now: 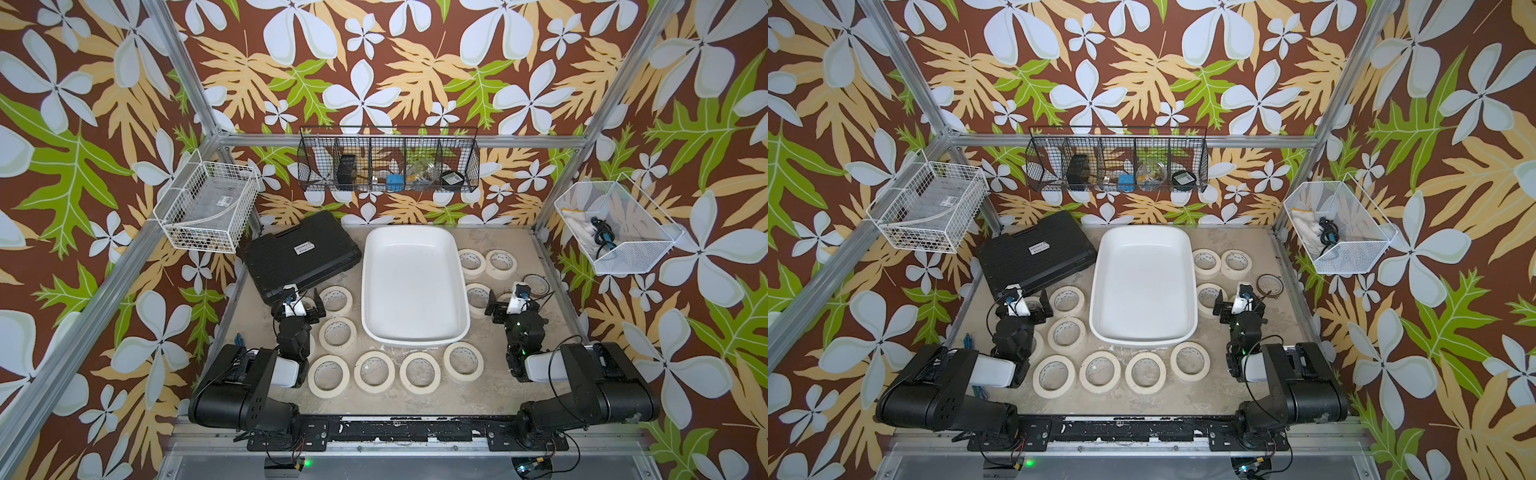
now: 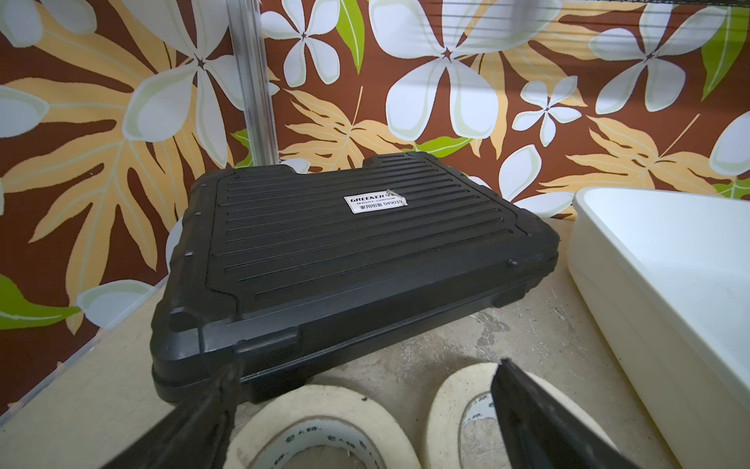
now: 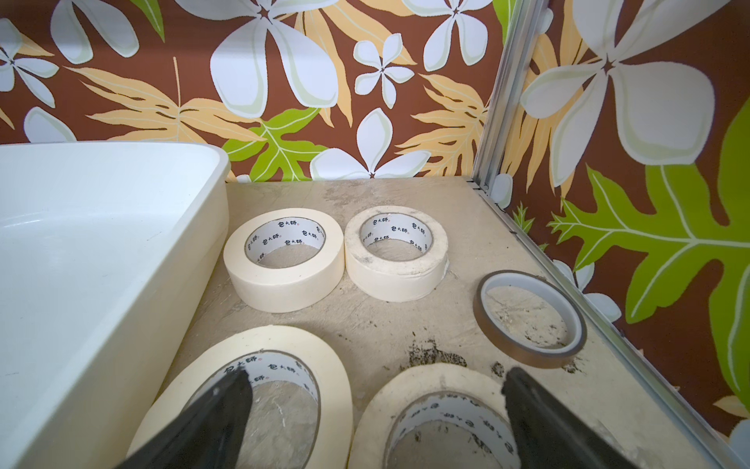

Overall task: Take out the art tape in the storage box
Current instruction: Reset both arms

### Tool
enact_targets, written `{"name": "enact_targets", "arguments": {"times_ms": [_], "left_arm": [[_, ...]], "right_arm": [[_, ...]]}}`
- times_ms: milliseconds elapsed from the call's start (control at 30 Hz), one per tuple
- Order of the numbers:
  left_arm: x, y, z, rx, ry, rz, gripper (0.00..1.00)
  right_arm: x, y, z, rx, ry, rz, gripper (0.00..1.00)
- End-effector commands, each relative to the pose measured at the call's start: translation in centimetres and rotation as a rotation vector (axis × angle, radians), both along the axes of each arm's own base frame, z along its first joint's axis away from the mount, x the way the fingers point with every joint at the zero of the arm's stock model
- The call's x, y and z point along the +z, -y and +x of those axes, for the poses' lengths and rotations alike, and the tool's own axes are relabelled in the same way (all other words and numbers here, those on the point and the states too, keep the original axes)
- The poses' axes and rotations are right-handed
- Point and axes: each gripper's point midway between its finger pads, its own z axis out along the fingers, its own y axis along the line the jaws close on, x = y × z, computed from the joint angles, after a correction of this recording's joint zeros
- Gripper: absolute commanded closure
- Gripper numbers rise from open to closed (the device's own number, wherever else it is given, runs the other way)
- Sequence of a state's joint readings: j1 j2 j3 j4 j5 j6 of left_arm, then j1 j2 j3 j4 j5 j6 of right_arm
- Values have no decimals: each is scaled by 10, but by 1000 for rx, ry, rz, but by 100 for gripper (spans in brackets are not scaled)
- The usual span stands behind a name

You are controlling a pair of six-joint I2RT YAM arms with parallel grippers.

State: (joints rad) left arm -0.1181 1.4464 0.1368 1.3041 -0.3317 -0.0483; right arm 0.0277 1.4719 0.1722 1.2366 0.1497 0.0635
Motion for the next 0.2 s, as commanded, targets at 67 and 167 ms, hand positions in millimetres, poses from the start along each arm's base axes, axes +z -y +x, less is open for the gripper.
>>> {"name": "enact_targets", "arguments": {"times_ms": [67,167], "left_arm": [[3,1,1,-10,10,-5,0],[3,2,2,-11,11,-5,0]], "right_arm": [[5,0,3,-4,13,-10,0],[5,0,2,-4,16,-9,0]]}}
